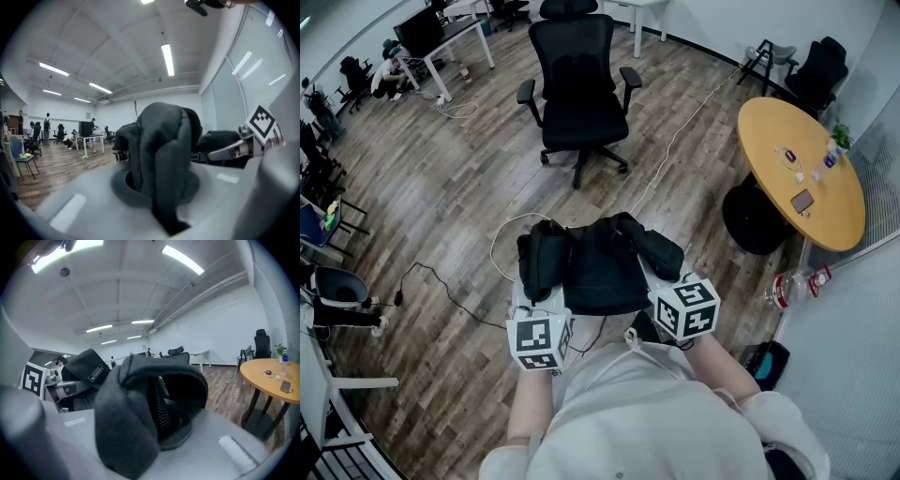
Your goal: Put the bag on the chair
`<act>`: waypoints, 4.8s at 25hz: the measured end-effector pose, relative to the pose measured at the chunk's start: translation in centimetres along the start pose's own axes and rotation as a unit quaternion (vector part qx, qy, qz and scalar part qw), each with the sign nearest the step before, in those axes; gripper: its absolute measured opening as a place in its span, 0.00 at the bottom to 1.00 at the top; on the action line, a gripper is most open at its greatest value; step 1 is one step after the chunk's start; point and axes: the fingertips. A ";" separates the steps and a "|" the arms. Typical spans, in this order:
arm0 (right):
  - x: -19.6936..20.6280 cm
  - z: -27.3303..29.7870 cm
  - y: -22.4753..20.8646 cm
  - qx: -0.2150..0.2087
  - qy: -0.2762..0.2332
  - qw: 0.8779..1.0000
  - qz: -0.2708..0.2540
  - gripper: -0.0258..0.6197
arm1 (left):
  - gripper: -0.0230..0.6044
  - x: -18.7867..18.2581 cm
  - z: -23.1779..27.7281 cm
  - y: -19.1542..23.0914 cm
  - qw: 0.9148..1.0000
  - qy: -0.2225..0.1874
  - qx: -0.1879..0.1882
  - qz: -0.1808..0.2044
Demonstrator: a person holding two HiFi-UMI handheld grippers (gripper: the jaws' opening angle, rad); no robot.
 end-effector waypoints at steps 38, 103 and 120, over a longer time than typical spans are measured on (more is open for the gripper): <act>-7.9 17.5 -9.4 -0.043 0.057 0.997 0.020 0.09 | 0.08 -1.9 19.0 6.1 0.997 0.053 -0.029 -0.044; -45.2 79.6 -38.8 0.022 0.129 0.987 0.088 0.09 | 0.08 -18.3 93.8 35.3 0.984 0.143 0.087 -0.064; -48.0 97.9 -49.5 -0.028 0.194 0.977 0.078 0.09 | 0.08 -13.6 113.0 39.9 0.969 0.221 0.036 -0.103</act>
Point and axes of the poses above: the fingertips, and each gripper's own axes: z forward along the fingers, y to its left, x out of its underside, and after that the axes turned 8 degrees about y, right-handed
